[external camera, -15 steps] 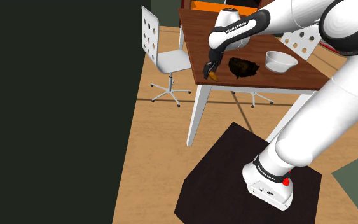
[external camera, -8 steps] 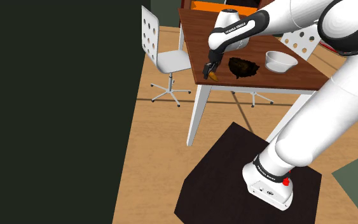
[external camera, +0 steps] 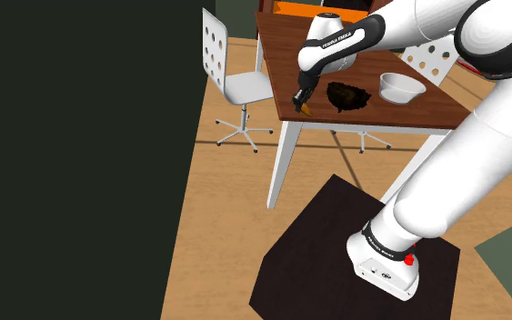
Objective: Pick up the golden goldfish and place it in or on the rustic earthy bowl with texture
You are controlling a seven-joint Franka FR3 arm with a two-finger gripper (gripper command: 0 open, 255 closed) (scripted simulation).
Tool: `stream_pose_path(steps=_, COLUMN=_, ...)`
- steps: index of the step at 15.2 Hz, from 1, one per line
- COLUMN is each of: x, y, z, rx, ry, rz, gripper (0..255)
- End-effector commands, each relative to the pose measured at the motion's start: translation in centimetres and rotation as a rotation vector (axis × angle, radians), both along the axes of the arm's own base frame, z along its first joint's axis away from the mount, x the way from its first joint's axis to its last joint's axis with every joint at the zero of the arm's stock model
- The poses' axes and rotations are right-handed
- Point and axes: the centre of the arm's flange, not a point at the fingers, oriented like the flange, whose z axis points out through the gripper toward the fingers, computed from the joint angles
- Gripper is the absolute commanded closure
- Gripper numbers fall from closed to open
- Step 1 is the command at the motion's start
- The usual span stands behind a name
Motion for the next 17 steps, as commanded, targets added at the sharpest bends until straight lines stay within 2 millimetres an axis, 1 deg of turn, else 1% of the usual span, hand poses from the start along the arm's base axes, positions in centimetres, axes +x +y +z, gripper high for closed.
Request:
stream_pose_path(steps=1, x=0.0, y=0.0, z=0.0, rx=0.000, ry=0.000, rz=0.000, gripper=255)
stream_pose_path(steps=2, x=0.0, y=0.0, z=0.0, rx=0.000, ry=0.000, rz=0.000, gripper=255)
stream_pose_path(steps=17, x=0.0, y=0.0, z=7.9, rx=0.000, ry=0.000, rz=0.000, gripper=255)
